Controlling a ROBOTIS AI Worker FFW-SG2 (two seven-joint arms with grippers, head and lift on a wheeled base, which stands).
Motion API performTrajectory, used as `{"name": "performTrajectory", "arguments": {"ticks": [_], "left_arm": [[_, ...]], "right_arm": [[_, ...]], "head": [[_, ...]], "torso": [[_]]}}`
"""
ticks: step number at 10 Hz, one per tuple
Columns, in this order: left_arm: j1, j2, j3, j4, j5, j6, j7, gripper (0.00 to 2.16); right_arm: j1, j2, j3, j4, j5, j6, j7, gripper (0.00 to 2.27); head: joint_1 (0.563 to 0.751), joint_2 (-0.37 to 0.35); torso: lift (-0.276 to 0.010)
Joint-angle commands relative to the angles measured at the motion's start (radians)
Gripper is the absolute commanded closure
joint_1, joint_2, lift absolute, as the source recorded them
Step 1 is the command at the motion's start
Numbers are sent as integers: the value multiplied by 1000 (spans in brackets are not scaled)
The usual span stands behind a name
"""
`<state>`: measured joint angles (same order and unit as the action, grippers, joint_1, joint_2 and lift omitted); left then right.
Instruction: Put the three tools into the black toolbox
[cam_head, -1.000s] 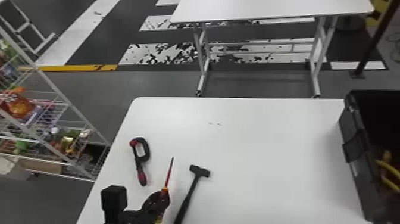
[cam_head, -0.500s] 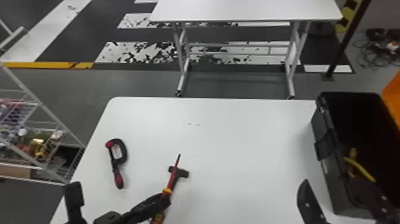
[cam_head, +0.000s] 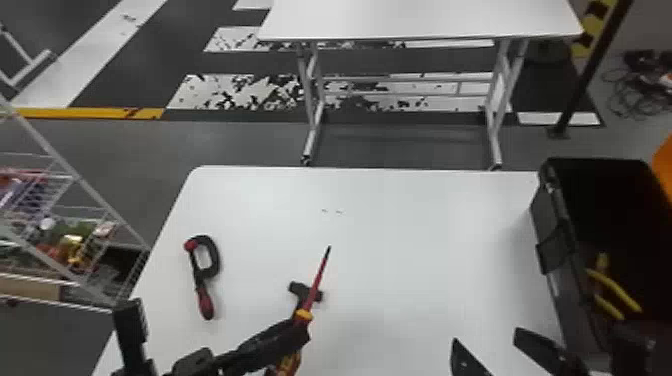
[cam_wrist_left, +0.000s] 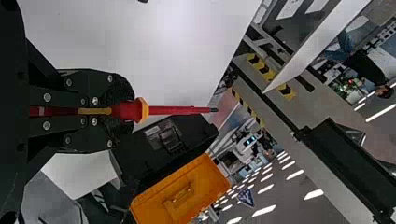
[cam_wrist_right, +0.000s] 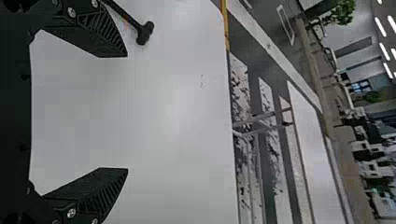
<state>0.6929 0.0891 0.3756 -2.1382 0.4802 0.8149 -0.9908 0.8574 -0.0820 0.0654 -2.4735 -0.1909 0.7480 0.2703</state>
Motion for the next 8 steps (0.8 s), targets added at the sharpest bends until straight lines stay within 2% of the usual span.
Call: {"name": "performTrajectory", "arguments": {"ticks": [1,3,4,8], "left_arm": [[-1,1,-7,3,0,-6,-9,1889],[-1,1,-32,8,-17,-12,-20,1889],[-1,1,-53,8,-28,-12,-19,1889],[-4,6,-156,3,-64,-24,-12,1889]], "right_arm": [[-70,25,-25,-48,-42,255,27,130],[-144,30,-12,-76,-84,396,26,130],[-170,45,11,-82,-82,426,26,130],[-224,76,82,-78,-73,457,14,130]], "head": [[695,176],[695,201],[695,212],[695,223]], "torso": [[-51],[-51],[-51],[-51]]}}
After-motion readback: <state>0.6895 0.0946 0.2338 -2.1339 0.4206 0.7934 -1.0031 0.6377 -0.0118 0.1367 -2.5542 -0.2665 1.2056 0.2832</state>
